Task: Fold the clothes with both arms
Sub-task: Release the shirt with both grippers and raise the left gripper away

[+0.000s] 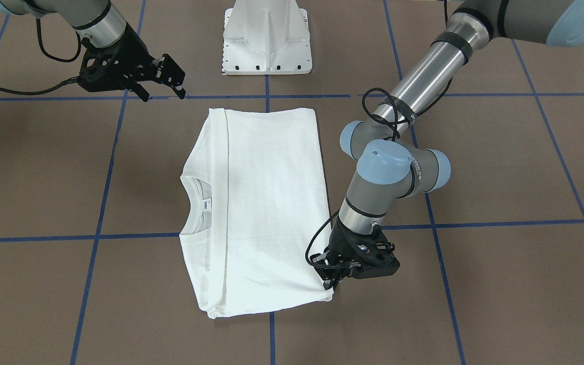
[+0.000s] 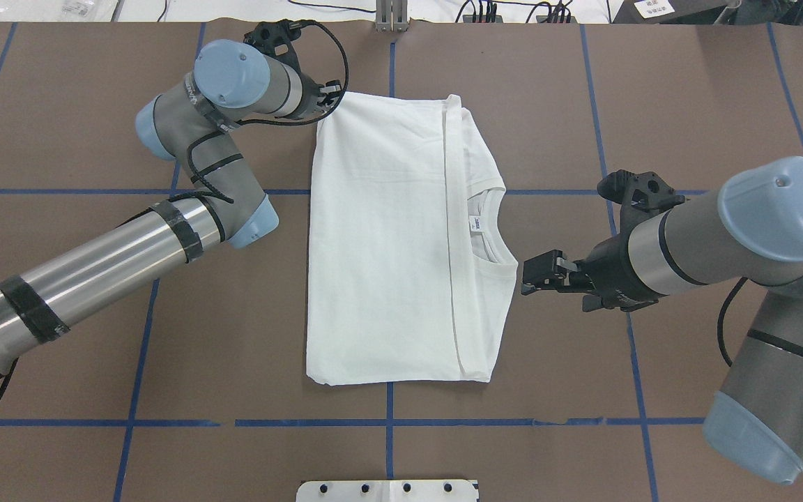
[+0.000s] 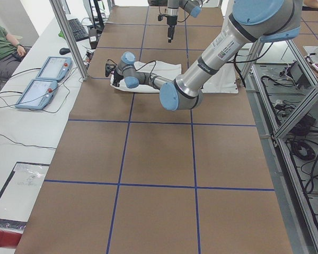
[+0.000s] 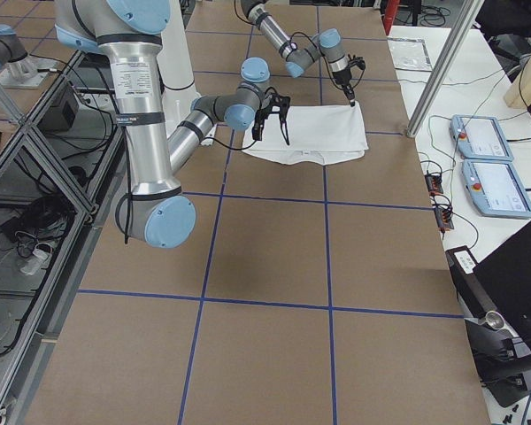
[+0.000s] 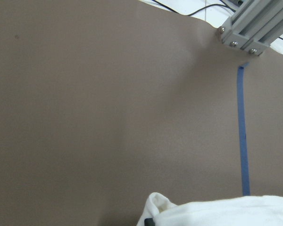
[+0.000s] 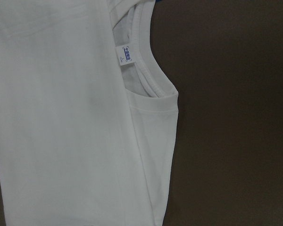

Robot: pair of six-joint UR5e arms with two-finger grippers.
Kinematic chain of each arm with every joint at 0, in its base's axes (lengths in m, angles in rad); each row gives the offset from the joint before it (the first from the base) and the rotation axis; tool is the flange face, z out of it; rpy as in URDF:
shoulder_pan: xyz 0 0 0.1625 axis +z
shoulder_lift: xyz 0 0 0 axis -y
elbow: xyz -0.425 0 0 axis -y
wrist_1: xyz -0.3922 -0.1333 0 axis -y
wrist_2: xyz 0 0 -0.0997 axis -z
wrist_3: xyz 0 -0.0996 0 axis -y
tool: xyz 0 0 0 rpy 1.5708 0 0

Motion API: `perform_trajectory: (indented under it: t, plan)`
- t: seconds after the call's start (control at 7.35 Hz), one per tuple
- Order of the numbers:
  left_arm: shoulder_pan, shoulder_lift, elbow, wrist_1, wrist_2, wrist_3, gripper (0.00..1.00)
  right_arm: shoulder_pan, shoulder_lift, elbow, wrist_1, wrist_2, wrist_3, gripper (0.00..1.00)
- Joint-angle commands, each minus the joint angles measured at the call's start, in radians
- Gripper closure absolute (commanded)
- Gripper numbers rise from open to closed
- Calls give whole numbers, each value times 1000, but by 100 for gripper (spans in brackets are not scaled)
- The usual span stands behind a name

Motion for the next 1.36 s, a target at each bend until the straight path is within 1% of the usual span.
perform_trajectory:
  t: [0.0,0.14,0.27,0.41,0.54,0.68,0.82,0.95,1.09,1.22]
  plan:
    - [-33,3,5,-7,-4,38,0,14,31,-45,-6,-34,-16,0]
    - [-50,4,-1,1,-14,55,0,27,74,-89,-33,-34,-48,0]
    - [-71,27,-17,15,-101,57,0,28,135,-100,-158,-35,-122,0]
    - [-79,100,-122,56,-173,60,0,19,202,-99,-297,-60,-175,0]
    - [-79,187,-268,151,-211,75,0,-19,237,-105,-347,-121,-204,0]
    - [-79,249,-423,299,-223,104,0,-54,264,-143,-349,-185,-220,0]
    - [-77,292,-566,416,-223,118,0,-80,313,-201,-349,-222,-220,0]
    - [-70,356,-695,473,-225,121,0,-96,350,-249,-349,-244,-221,0]
    - [-62,399,-780,501,-228,121,0,-120,369,-284,-349,-273,-223,0]
    - [-48,411,-841,560,-235,121,0,-157,366,-284,-351,-290,-224,0]
